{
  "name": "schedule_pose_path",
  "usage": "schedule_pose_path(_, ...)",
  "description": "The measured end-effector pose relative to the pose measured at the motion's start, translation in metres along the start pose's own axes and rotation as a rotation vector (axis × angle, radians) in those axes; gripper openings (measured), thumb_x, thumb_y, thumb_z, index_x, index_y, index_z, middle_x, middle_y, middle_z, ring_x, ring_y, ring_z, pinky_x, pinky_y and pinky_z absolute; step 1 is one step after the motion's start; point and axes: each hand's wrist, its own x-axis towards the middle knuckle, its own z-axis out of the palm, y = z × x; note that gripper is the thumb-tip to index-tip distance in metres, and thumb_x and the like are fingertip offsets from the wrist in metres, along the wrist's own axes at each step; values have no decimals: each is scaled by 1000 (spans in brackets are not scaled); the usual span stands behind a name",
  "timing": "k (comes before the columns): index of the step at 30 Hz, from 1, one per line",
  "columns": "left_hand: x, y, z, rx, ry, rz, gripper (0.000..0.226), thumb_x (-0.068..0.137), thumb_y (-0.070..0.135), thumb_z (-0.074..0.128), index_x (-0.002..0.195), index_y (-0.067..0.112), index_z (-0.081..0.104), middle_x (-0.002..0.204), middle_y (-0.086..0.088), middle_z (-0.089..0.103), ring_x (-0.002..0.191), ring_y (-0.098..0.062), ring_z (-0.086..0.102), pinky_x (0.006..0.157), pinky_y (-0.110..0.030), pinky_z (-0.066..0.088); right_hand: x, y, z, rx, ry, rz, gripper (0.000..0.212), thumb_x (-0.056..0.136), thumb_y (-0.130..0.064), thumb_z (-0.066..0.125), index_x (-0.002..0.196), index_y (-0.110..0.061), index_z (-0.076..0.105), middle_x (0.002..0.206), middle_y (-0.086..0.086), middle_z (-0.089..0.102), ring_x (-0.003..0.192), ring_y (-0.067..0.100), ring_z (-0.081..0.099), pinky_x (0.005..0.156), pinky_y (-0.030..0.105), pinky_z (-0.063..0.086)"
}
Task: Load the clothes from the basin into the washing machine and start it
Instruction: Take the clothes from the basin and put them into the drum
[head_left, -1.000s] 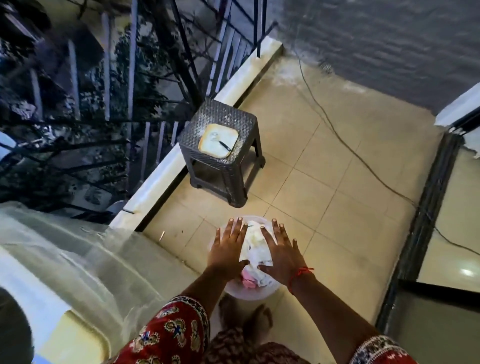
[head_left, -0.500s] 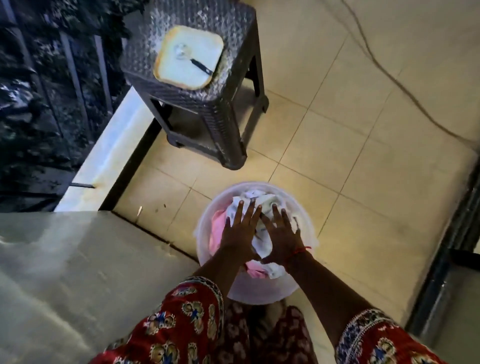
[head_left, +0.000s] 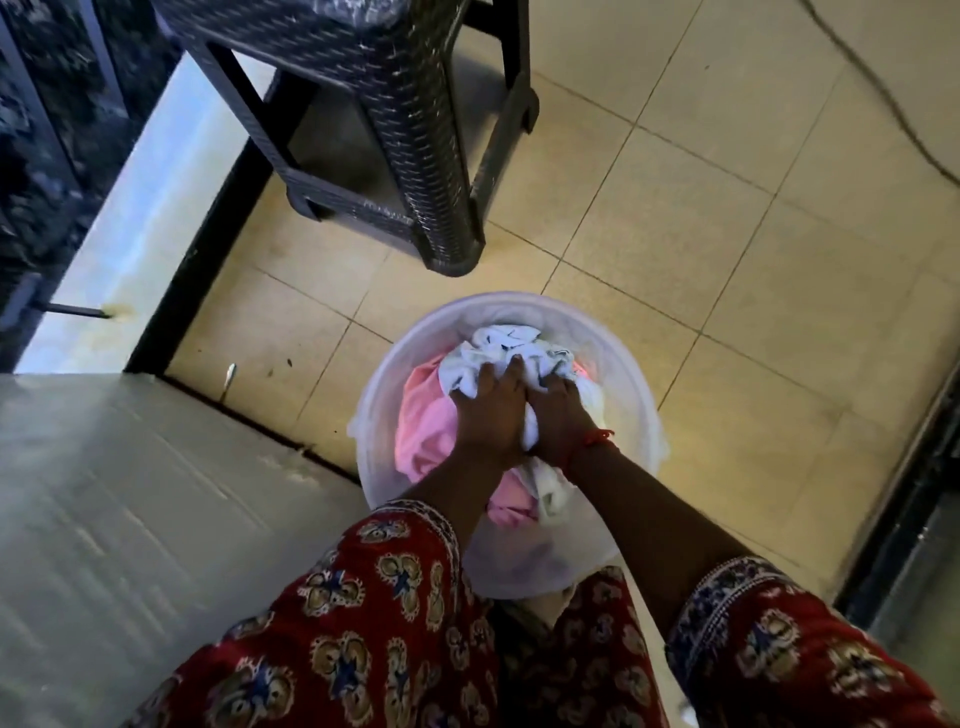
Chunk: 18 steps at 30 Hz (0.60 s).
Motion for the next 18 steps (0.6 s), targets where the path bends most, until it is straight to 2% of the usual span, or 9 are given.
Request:
schedule_pose_path(2,-2,3,-14,-98,21,-6,87,77,35,67,148,10,23,146,-6,37,139,-31,31,99,-52,43,-8,-6,-13,-14,-22,45,81,74,-39,49,148,-8,31,145,19,44,132,47,35,103,49,29)
schedule_pose_path(4,-10,1,-30,-149,66,41,69,74,32,66,135,9,44,131,-9,51,128,-33,44,95,-47,47,-22,-15,-32,55,14,63,74,72,-41,45,140,-11,45,138,17,53,131,44,40,99,49,32)
schedule_pose_path(6,-27,0,-48,-194,104,73,52,74,30,64,120,6,56,117,-12,59,117,-36,53,92,-45,49,-39,-27,-51,81,79,58,59,74,-43,46,124,-14,60,125,14,63,120,42,51,93,49,40)
schedule_pose_path(9,-68,5,-87,-262,179,69,48,75,31,69,116,6,61,114,-14,64,112,-35,58,93,-42,50,-69,-50,-85,102,109,43,48,72,-42,46,105,-17,69,104,10,71,103,41,62,77,46,48)
schedule_pose_path(13,-127,17,-151,-298,204,66,52,82,34,65,127,9,56,129,-12,59,123,-30,52,108,-38,37,-118,-92,-146,58,171,-28,48,69,-44,45,104,-21,68,104,6,71,102,36,59,75,40,43)
schedule_pose_path(15,-156,23,-189,-290,193,51,55,83,37,62,131,12,52,135,-10,55,129,-28,46,113,-38,33,-144,-111,-179,45,195,-42,49,65,-43,43,101,-21,68,96,3,71,94,35,61,72,38,43)
schedule_pose_path(18,-196,33,-240,-295,201,39,51,80,39,59,124,13,55,128,-9,57,125,-27,49,108,-42,38,-180,-136,-225,26,206,-40,40,62,-38,45,90,-19,67,82,-1,69,83,33,63,67,37,39)
